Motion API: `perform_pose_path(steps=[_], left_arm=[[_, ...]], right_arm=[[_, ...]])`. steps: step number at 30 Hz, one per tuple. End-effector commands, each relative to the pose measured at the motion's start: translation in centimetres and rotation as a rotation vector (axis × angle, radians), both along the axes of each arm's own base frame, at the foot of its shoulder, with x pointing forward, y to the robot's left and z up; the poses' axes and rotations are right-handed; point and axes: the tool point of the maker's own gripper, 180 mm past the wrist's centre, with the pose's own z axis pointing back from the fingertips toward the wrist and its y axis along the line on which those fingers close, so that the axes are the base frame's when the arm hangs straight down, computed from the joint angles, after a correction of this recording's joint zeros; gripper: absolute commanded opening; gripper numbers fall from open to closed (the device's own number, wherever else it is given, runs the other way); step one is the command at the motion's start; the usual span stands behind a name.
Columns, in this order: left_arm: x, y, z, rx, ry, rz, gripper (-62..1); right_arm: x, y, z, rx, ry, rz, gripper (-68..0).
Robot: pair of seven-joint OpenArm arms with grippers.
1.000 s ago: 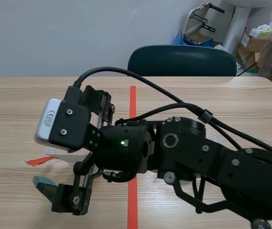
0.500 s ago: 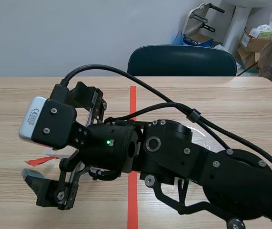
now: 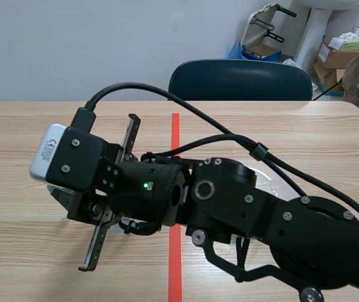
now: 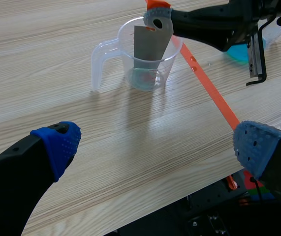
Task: Do the redox reaction experiment
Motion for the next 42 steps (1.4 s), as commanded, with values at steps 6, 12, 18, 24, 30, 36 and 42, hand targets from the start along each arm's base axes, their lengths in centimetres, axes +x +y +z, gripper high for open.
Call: perform_pose_path(steps=[6, 12, 18, 24, 30, 36, 42], left_arm=[[0.2, -0.1, 0.5, -0.011, -0.019, 0.004, 1.4], [0.2, -0.1, 0.5, -0.011, -0.019, 0.004, 1.4], [0.2, -0.1, 0.5, -0.011, -0.019, 0.004, 1.4], [0.2, -0.1, 0.5, -0.011, -0.019, 0.004, 1.4], [0.2, -0.1, 0.5, -0.011, -0.019, 0.004, 1.4], [0.2, -0.1, 0.5, -0.011, -0.019, 0.004, 1.4], [0.2, -0.1, 0.5, -0.011, -0.019, 0.004, 1.4]], right_arm=[[0.4, 0.1, 1.5, 0.037, -0.022, -0.001, -66.7], [0.6, 0.0, 1.4, 0.031, -0.02, -0.01, -66.7], [2.3, -0.7, 2.3, 0.04, 0.013, -0.074, -66.7], [2.6, -1.0, 4.3, 0.033, 0.078, -0.076, -66.7], [2.9, -1.4, 7.8, 0.041, 0.064, -0.113, -66.7], [2.3, -2.0, 12.3, 0.081, 0.022, -0.133, -66.7], [1.9, -2.2, 15.2, 0.11, 0.02, -0.123, -66.7]])
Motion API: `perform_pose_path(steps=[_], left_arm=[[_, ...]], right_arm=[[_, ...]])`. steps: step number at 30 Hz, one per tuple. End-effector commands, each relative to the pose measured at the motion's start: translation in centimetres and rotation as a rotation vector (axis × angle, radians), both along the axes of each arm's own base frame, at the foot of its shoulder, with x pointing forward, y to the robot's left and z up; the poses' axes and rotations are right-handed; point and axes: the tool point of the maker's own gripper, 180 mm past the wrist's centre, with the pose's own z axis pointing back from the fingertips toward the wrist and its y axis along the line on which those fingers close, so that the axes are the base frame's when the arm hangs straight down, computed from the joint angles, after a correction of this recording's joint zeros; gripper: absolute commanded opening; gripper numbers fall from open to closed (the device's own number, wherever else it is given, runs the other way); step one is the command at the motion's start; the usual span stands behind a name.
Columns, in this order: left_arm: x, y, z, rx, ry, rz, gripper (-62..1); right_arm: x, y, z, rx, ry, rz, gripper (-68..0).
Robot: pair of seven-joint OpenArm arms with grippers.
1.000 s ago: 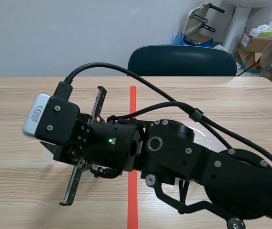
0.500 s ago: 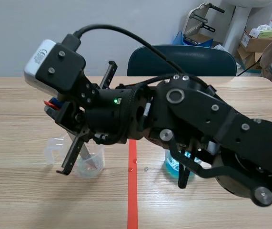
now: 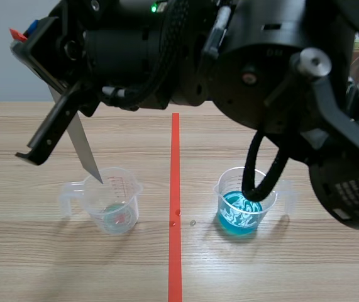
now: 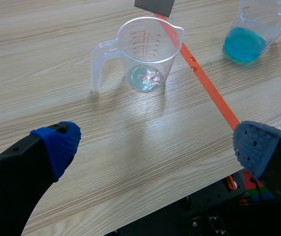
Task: Do the redox reaction experiment
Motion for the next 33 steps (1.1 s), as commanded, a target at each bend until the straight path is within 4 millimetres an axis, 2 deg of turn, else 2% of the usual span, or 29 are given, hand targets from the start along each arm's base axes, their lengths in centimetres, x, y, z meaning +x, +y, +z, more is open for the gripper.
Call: perform_pose_path(steps=[1, 5, 33], left_arm=[[0.23, -0.06, 0.49, -0.011, -0.019, 0.004, 1.4], [0.23, -0.07, 0.49, -0.011, -0.019, 0.004, 1.4], [0.23, -0.07, 0.49, -0.011, -0.019, 0.004, 1.4]], right_arm=[[0.55, 0.1, 1.26, 0.017, -0.022, 0.004, -66.7], [0.55, 0.23, 1.76, 0.023, 0.005, 0.022, -66.7], [0.65, 0.17, 1.63, 0.015, 0.009, 0.017, -66.7]])
